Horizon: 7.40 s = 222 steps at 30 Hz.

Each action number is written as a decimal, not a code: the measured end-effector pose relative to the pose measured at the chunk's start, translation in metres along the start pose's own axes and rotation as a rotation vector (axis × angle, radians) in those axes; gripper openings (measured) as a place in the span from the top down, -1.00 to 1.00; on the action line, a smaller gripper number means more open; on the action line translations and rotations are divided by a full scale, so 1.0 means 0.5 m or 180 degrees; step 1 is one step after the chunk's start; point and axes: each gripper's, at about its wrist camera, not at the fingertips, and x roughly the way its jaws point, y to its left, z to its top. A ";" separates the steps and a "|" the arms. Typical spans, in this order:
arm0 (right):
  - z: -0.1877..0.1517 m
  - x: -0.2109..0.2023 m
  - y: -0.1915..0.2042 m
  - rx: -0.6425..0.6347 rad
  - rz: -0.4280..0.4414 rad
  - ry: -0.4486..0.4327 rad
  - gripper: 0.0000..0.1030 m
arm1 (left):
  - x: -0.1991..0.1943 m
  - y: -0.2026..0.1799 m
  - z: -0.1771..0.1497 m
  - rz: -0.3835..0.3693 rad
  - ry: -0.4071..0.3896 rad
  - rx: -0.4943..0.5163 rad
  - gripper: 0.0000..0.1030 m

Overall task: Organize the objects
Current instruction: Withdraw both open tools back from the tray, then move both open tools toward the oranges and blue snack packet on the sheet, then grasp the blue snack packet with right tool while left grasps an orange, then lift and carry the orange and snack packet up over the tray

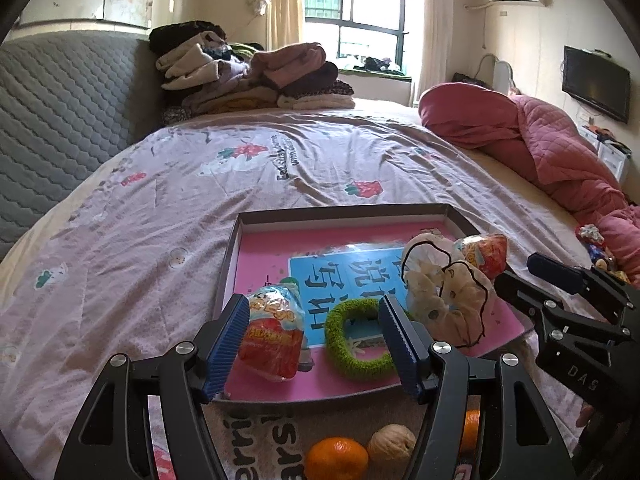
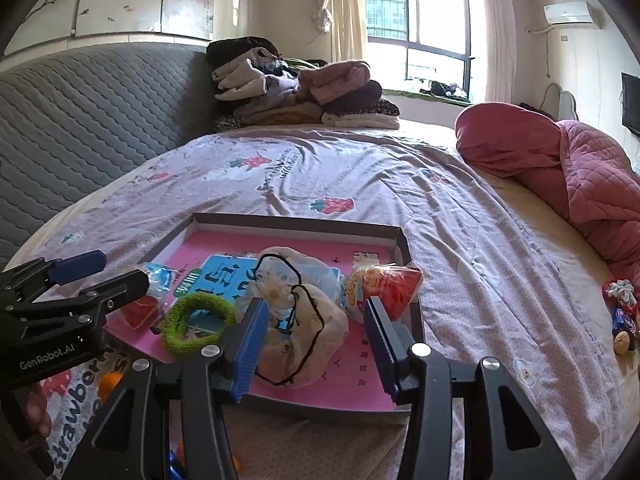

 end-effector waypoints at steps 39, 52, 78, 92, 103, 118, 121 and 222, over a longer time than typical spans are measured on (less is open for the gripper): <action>-0.048 -0.067 0.047 -0.0193 0.0436 0.0031 0.04 | -0.090 0.041 -0.087 -0.0011 0.0005 0.0146 -0.33; -0.068 -0.070 0.052 -0.0255 0.0548 0.0155 0.04 | -0.087 0.027 -0.109 -0.0034 0.0098 0.0236 -0.33; -0.114 -0.082 0.091 -0.0420 0.0809 0.0362 0.04 | -0.073 0.020 -0.145 -0.0059 0.0269 0.0389 -0.33; -0.142 -0.098 0.108 -0.0197 0.0684 0.0420 0.04 | -0.080 0.006 -0.159 -0.0124 0.0265 0.0514 -0.33; -0.170 -0.104 0.114 0.0097 0.0595 0.0488 0.04 | -0.083 0.009 -0.170 -0.0212 0.0292 0.0521 -0.33; -0.200 -0.130 0.119 0.0615 0.0615 0.0514 0.04 | -0.078 0.001 -0.182 -0.0282 0.0296 0.0611 -0.33; -0.196 -0.130 0.121 0.0683 0.0580 0.0505 0.04 | -0.078 -0.001 -0.183 -0.0270 0.0272 0.0647 -0.33; -0.171 -0.094 0.109 0.1252 0.0383 0.0556 0.03 | -0.070 -0.017 -0.162 -0.0474 0.0316 0.0878 0.25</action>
